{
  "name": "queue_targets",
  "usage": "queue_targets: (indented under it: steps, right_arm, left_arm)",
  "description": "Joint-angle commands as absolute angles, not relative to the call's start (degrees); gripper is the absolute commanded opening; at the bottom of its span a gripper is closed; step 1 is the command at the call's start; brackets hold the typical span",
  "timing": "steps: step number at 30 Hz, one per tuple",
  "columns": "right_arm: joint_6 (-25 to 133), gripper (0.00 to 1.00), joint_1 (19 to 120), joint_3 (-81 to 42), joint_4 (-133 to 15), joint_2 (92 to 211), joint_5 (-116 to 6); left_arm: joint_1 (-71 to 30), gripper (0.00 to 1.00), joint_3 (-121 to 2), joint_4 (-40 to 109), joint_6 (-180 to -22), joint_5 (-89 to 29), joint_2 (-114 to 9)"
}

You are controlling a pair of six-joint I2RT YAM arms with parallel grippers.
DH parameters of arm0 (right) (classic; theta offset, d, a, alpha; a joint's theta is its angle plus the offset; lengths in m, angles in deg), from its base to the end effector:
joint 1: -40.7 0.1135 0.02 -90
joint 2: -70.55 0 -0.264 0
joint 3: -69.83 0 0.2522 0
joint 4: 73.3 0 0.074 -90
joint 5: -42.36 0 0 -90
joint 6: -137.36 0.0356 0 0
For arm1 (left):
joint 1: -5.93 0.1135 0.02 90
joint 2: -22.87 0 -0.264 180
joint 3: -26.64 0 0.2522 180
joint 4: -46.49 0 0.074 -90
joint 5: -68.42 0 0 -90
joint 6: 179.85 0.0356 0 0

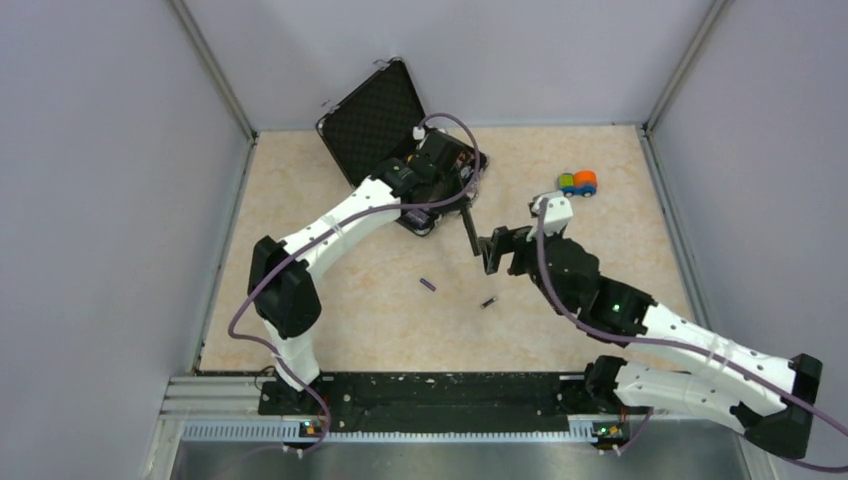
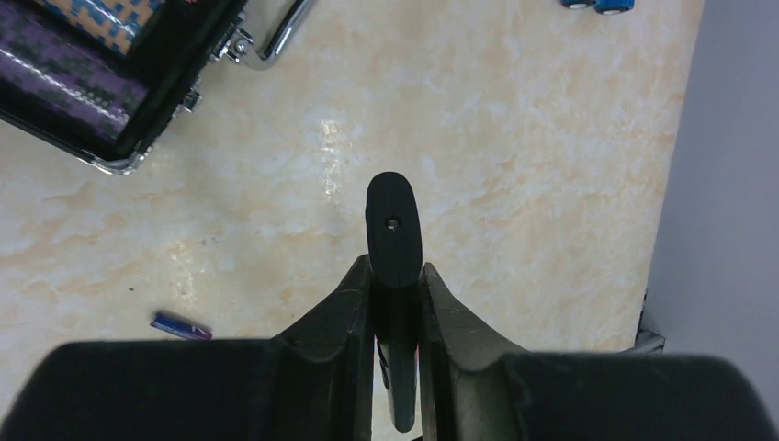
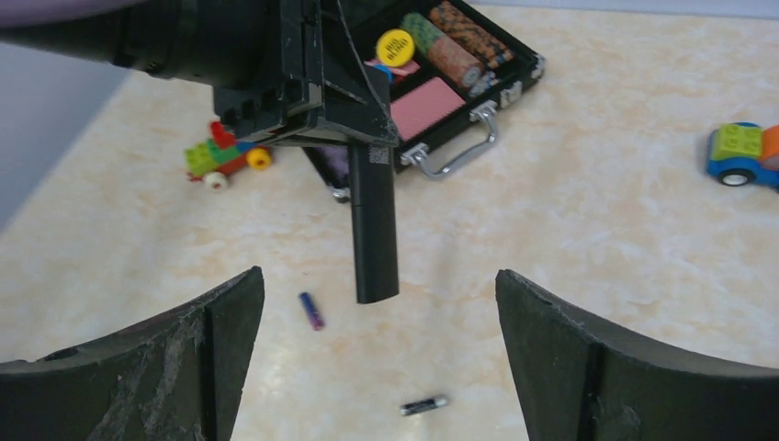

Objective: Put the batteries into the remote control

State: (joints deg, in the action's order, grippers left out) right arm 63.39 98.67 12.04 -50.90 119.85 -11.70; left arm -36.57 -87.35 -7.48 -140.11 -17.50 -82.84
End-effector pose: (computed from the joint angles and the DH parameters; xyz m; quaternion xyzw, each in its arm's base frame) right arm 0.1222 0.1560 0.3262 -0.0905 0.7675 0.1588 0.6144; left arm 0.3096 -0.2802 0.3256 -0.0760 0.9226 -0.2501 0.2839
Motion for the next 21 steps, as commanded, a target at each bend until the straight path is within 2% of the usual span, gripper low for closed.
queue_targets:
  steps: [1,7,13,21]
  right_arm:
    - [74.42,0.94,98.97,6.19,-42.39,117.01,-19.38]
    - [94.63,0.98,97.21,-0.24,-35.07,119.67,-24.01]
    - [100.25,0.99,95.81,-6.79,-36.62,125.56,-32.06]
    - [107.07,0.99,94.27,-10.54,-44.14,129.99,-39.82]
  left_arm:
    - [-34.85,0.00,-86.02,-0.20,-135.08,-18.31,-74.55]
    - [-33.81,0.00,-80.70,5.69,-132.68,-20.56,-65.60]
    - [-33.51,0.00,-70.31,13.45,-132.50,-17.70,-53.42]
    - [-33.05,0.00,-62.40,15.43,-139.46,-13.19,-39.19]
